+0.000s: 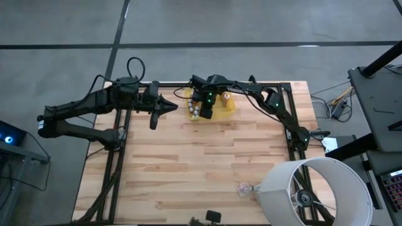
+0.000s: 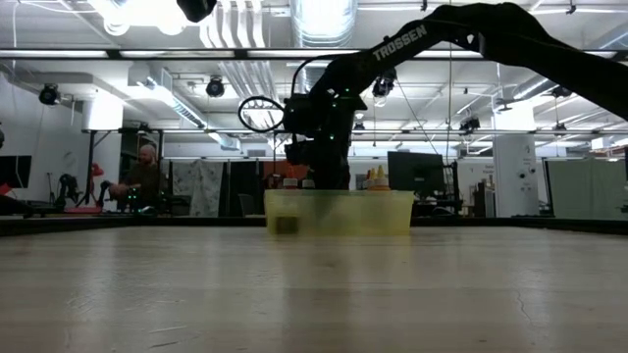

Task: Pick & Place food coloring
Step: Put the small violet food coloring bottle into the yellow bin, then return to Home Position

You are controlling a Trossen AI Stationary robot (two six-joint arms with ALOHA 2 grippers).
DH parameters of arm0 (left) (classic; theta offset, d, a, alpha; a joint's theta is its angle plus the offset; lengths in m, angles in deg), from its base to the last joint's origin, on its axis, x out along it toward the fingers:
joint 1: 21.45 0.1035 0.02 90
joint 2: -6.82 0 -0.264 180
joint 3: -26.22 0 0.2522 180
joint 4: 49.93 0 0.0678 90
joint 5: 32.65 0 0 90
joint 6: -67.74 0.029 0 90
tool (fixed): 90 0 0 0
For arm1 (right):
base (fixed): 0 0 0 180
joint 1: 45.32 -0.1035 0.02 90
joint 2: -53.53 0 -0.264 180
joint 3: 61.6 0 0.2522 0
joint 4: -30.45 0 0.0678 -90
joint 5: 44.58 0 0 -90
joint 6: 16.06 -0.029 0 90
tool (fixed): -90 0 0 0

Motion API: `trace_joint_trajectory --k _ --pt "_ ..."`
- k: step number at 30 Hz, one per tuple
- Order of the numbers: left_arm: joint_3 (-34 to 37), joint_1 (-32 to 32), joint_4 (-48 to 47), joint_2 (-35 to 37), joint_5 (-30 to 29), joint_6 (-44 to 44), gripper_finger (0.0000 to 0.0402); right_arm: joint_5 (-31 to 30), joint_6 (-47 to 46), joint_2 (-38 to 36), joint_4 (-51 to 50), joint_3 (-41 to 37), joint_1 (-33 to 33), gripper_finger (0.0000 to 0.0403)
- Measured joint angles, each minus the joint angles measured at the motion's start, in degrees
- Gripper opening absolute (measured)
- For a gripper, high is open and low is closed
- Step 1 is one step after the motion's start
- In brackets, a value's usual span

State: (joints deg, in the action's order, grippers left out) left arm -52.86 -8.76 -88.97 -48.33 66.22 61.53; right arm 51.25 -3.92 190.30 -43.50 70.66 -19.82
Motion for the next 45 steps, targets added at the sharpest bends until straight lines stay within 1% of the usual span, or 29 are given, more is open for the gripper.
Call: trace_joint_trajectory --k 6,11,16,23,33,36,40,45 --pt "0.00 0.00 0.00 0.00 0.00 -0.01 0.0000 0.04 0.03 0.00 0.07 -0.02 0.01 0.0104" --pt "0.00 0.00 0.00 0.00 0.00 -0.01 0.0000 0.13 -0.15 -0.02 0.16 -0.02 0.02 0.0123" --pt "0.00 0.00 -0.01 0.00 0.00 0.12 0.0000 0.15 -0.15 -0.20 -0.30 0.07 0.01 0.0135" --pt "0.00 0.00 -0.02 0.00 0.02 -0.28 0.0000 0.28 0.05 -0.26 -3.48 4.28 0.02 0.0137" --pt "0.00 0.00 -0.02 -0.02 0.66 0.14 0.0000 0.85 0.29 -0.70 -11.65 16.58 -0.96 0.0112" --pt "0.00 0.00 -0.02 -0.02 0.68 0.12 0.0000 2.53 0.15 -2.83 -10.69 15.52 -1.49 0.0095" --pt "0.00 0.00 -0.03 -0.02 0.68 -0.17 0.0000 5.82 -1.57 -4.49 -10.58 15.64 -2.22 0.0061" --pt "0.00 0.00 -0.04 -0.02 0.70 -0.23 0.0000 6.46 -1.78 -6.00 -10.86 15.74 -3.46 0.0016"
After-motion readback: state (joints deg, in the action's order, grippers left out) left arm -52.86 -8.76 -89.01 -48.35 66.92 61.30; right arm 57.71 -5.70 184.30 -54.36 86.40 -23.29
